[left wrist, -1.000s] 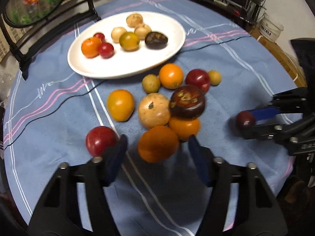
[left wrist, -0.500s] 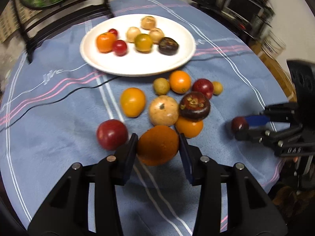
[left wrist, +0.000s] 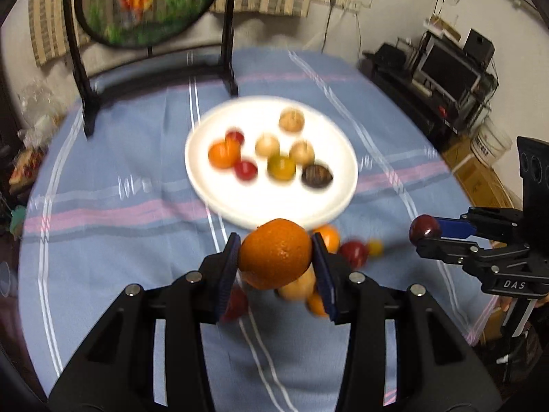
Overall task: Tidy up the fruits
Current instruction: 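Carry the orange and dark red plum onto the plate and open both tools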
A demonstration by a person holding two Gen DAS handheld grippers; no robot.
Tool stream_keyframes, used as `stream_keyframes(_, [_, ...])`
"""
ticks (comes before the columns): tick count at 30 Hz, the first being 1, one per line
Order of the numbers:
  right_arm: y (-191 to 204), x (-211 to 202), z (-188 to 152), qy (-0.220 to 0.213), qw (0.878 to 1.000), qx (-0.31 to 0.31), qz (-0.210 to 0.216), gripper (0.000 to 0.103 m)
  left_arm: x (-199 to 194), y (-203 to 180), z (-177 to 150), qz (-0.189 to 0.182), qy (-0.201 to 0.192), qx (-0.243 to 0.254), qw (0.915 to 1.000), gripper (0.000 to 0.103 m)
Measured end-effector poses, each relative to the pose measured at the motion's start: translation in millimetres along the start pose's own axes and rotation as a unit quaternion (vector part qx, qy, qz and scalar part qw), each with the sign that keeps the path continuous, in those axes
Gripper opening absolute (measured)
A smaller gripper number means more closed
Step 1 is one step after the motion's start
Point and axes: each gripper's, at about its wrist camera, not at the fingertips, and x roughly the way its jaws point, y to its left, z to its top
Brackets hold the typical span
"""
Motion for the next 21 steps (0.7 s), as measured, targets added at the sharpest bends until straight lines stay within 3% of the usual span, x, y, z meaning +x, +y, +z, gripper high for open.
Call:
stream_keyframes(9, [-2, -28, 78, -0.074, 0.996, -0.042, -0.018, 0.031, -15, -5, 66, 0.012, -0.049, 0.0, 0.9987, 0.042])
stream_keyframes(21, [-17, 4, 131, -0.091, 0.995, -0.028, -0.017, 0.031, 29, -5, 92, 0.048, -0.028, -0.02, 0.9983, 0.043])
